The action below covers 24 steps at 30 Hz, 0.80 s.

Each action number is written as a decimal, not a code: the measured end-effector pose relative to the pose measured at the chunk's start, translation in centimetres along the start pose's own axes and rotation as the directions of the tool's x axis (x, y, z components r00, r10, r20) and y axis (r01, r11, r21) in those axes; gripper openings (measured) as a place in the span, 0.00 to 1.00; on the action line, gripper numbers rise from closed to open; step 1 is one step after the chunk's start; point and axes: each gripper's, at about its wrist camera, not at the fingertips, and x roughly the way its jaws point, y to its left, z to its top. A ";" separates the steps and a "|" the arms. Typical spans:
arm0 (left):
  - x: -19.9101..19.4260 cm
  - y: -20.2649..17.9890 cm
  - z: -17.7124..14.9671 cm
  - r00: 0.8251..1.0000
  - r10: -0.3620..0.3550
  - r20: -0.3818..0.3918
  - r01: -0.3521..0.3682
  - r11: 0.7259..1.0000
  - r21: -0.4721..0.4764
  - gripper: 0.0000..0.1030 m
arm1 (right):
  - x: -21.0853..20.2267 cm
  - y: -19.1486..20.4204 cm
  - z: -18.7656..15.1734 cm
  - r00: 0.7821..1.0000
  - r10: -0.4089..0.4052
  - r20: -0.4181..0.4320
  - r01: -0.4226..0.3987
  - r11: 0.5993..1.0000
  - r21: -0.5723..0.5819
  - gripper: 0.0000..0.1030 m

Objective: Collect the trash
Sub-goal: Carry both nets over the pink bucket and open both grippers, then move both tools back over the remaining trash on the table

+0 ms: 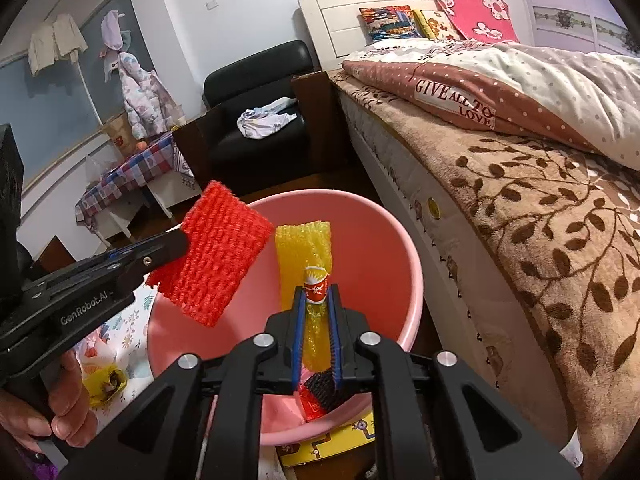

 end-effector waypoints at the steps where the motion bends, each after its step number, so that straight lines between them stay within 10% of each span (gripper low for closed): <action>1: 0.0 0.0 0.0 1.000 -0.005 -0.001 0.005 1.000 -0.001 0.33 | 0.0 0.1 0.0 1.000 0.001 -0.001 -0.001 1.000 -0.001 0.21; 4: -0.4 0.0 -0.2 1.000 -0.019 0.000 0.019 1.000 -0.005 0.42 | -0.3 0.1 0.0 1.000 -0.004 0.012 0.004 1.000 0.007 0.45; 24: -5.0 1.9 -1.3 0.998 -0.051 0.021 0.052 0.996 -0.070 0.42 | -3.5 2.9 -0.6 0.998 0.052 0.029 -0.052 0.999 -0.011 0.47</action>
